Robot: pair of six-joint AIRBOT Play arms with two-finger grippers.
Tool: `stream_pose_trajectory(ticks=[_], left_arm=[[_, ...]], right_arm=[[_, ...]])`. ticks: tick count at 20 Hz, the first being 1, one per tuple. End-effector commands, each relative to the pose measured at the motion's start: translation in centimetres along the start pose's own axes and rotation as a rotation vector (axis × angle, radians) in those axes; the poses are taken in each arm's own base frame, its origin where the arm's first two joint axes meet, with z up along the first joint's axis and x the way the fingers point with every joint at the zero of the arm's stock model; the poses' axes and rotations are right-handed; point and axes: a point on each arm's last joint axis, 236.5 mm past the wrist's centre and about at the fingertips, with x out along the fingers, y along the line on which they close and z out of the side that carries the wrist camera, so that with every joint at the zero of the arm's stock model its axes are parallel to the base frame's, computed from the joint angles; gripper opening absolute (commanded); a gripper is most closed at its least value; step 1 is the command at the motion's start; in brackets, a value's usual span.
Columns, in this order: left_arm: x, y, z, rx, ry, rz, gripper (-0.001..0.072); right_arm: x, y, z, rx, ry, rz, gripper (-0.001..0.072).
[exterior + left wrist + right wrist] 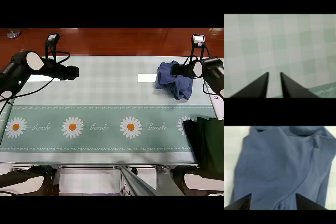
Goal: Fold the shirts.
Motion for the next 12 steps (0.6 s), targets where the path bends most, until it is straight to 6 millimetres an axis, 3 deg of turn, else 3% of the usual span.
stream_pose_trajectory(ticks=[1,4,7,8,9,10,12], left_arm=[[0.2,0.2,2.4,0.000,-0.102,0.005,0.0696],[0.9,0.6,1.6,0.003,-0.065,0.015,0.0704],[0.7,2.4,-1.0,0.035,0.047,0.073,0.0703],[0.2,4.0,-2.3,0.024,0.105,0.125,0.0703],[-0.7,6.2,-3.6,0.017,0.167,0.190,0.0703],[-1.6,8.0,-4.5,0.015,0.208,0.234,0.0703],[-4.0,10.4,-5.3,0.000,0.249,0.269,0.0703]], right_arm=[[3.9,-2.5,-1.4,0.060,0.096,-0.042,0.0633],[6.8,-3.0,-6.0,0.029,0.308,-0.065,0.0632],[7.1,-2.0,-9.0,-0.007,0.483,-0.031,0.0579],[6.5,-1.7,-9.3,-0.020,0.517,-0.012,0.0323],[5.8,-1.2,-8.8,-0.044,0.529,0.015,0.0028],[4.8,-1.1,-7.3,-0.087,0.508,0.037,0.0025],[1.1,-1.1,-0.6,-0.121,0.351,0.056,0.0025]])
